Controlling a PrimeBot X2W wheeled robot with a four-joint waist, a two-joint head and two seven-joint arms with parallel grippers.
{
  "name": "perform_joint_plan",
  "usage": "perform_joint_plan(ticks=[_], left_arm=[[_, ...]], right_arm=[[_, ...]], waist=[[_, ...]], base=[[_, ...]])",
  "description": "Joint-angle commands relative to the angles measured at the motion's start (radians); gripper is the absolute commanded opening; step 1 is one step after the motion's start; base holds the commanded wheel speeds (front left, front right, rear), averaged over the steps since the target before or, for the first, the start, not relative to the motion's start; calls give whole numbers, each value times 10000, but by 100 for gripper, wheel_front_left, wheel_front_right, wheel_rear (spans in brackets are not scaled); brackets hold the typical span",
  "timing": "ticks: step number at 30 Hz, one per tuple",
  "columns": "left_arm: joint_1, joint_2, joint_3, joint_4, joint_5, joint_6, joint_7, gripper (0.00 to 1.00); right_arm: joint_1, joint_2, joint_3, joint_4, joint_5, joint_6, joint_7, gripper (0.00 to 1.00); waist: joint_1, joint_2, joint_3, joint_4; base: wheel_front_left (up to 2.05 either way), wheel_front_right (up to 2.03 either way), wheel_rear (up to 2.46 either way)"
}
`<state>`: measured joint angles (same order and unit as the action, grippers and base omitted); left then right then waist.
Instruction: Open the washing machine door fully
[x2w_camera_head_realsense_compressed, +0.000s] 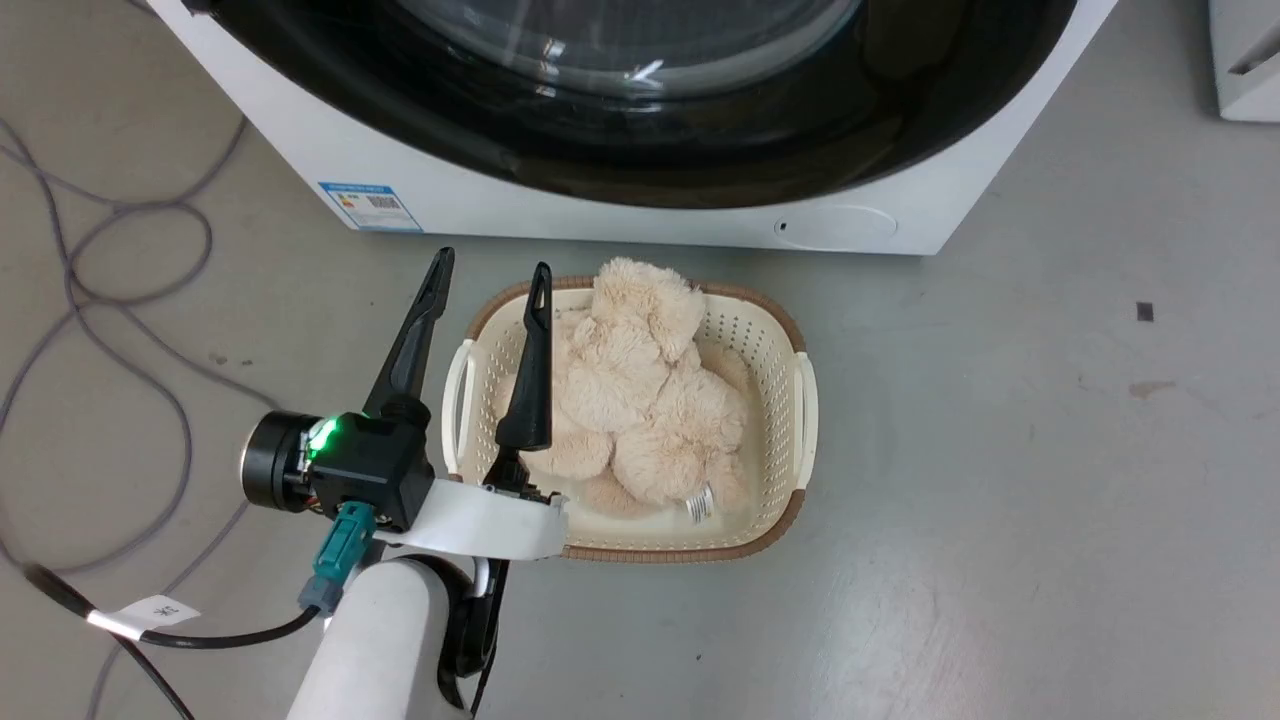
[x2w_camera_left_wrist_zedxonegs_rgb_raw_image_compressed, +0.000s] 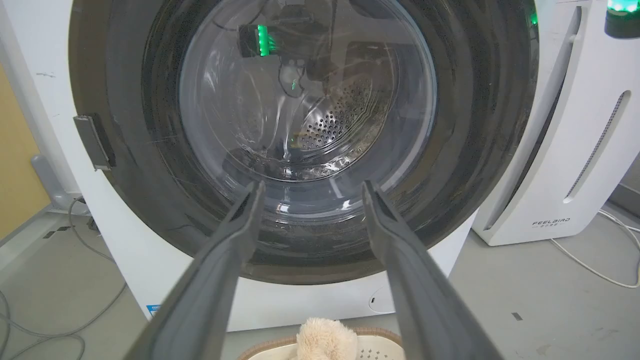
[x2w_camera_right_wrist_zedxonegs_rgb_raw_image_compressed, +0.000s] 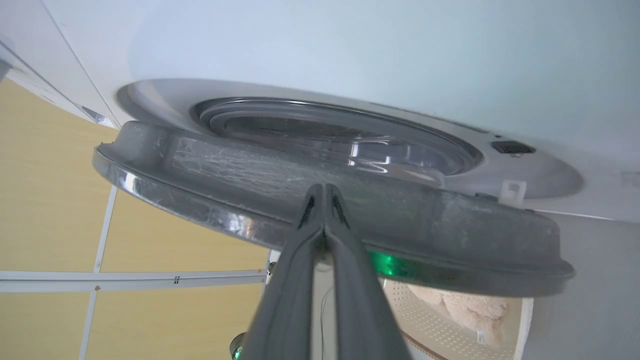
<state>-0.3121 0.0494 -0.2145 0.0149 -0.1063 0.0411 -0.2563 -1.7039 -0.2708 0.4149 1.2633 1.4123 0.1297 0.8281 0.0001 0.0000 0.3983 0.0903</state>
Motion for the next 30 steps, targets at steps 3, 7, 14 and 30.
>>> perform_joint_plan(ticks=[3,7,14,30], left_arm=[[-26,10,-28,69,-39,41,-55,100],[88,9,-15,176,-83,22,-55,100],[298,9,-11,370,-124,25,-55,100],[1189,83,157,948,21,-175,-55,100]], right_arm=[[464,10,67,-80,37,10,221,0],[824,52,69,-220,99,10,499,0],[1296,70,18,-334,211,10,765,0],[3832,385,43,-1998,715,10,2030,0]], waist=[[-1,0,-173,-15],[-1,0,-435,-42],[-1,0,-970,-85],[-1,0,-2266,-192]], base=[[0,0,0],[0,0,0],[0,0,0],[0,0,0]])
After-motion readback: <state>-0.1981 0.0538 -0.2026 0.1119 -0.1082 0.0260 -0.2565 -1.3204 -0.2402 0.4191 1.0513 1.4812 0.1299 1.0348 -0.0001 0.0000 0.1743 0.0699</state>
